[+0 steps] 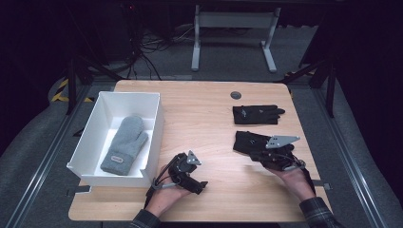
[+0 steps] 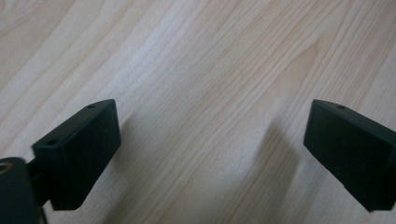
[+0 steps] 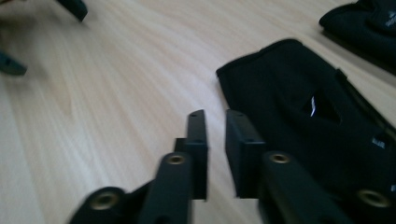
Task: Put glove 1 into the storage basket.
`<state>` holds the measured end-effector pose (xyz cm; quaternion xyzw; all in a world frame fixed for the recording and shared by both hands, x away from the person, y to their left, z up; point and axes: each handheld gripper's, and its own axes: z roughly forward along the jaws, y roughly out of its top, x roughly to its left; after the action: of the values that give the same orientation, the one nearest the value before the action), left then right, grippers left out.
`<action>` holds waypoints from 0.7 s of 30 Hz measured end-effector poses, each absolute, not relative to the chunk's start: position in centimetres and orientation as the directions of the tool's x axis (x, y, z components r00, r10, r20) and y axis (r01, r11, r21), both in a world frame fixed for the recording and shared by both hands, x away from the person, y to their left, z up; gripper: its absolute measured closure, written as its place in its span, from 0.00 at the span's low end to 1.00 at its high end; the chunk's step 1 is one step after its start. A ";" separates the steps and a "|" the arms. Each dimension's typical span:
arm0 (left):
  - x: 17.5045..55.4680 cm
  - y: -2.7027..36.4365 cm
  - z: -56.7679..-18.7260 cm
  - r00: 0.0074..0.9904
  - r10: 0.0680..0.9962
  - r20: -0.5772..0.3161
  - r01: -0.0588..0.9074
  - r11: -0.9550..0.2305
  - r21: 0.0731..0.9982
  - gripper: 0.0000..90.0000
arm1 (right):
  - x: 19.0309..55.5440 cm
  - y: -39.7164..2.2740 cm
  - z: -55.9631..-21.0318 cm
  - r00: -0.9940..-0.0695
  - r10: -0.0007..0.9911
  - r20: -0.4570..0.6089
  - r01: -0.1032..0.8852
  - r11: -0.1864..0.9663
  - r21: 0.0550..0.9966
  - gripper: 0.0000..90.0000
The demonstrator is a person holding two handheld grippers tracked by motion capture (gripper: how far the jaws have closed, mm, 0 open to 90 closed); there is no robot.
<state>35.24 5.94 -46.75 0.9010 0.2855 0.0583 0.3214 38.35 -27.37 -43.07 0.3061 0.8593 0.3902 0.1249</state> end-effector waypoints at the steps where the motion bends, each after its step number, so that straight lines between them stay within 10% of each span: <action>1: 35.2 6.0 -46.8 0.834 0.548 -0.067 0.467 -0.635 0.615 0.01 | 38.8 -27.2 -43.0 -0.780 0.626 0.028 0.432 0.505 0.747 1.00; 21: 34.6 6.7 -47.8 0.850 0.527 -0.020 0.396 -0.612 0.684 0.00 | 43.6 -23.9 -45.4 -0.790 0.613 0.001 0.446 0.574 0.686 1.00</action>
<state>34.62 6.69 -47.81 0.8932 0.2582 0.0917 0.3567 43.65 -23.88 -45.45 0.3013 0.8791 0.3496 0.1192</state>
